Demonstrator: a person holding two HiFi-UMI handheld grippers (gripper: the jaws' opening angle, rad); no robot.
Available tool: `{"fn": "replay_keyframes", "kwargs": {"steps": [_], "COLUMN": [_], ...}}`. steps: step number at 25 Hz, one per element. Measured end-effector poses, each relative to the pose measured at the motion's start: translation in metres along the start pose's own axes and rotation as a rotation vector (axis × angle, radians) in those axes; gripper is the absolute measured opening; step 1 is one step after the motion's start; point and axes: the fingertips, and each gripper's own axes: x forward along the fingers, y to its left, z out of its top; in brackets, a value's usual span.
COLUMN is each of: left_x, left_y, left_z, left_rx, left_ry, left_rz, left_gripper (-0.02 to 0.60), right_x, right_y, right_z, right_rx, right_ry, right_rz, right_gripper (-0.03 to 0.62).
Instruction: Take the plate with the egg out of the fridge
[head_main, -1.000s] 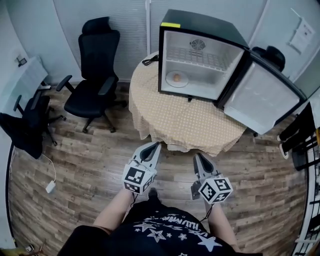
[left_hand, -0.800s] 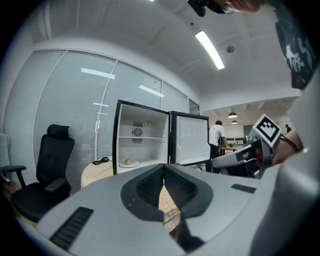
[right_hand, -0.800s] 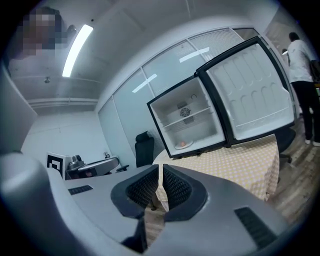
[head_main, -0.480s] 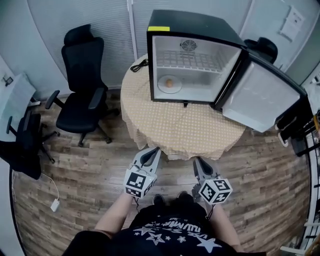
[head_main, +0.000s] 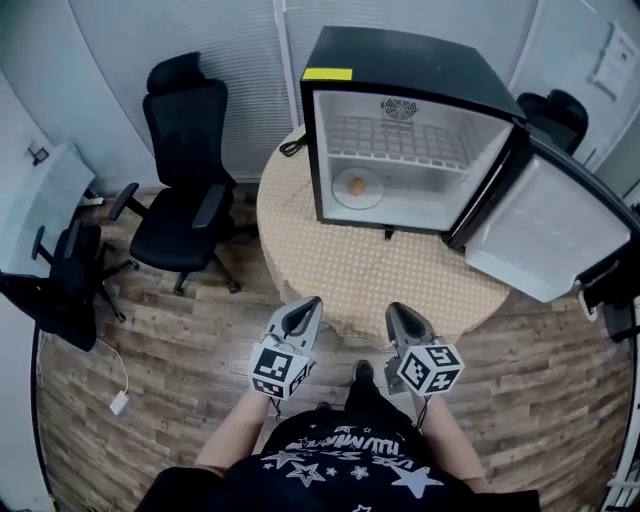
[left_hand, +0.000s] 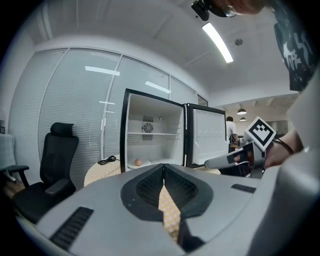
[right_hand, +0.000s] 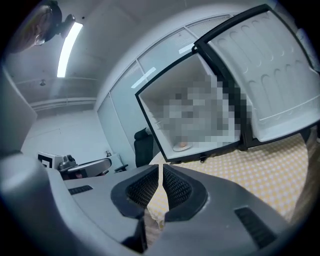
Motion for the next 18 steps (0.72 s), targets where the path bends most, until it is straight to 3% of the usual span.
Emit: {"fn": "replay_keyframes", "kwargs": {"steps": [9,18], "left_x": [0.058,0.089], "left_y": [0.027,0.046], "left_z": [0.021,0.018], "left_rx": [0.023,0.020], "left_ry": [-0.008,0.035], "left_rz": [0.102,0.228], "left_gripper": [0.009,0.009], "right_x": [0.060,0.100], "right_y": [-0.038,-0.076], "right_z": [0.044,0.055], "right_rx": [-0.020,0.014], "right_ry": [0.025,0.081], "right_rz": [0.092,0.131], "right_gripper": [0.040,0.040]}}
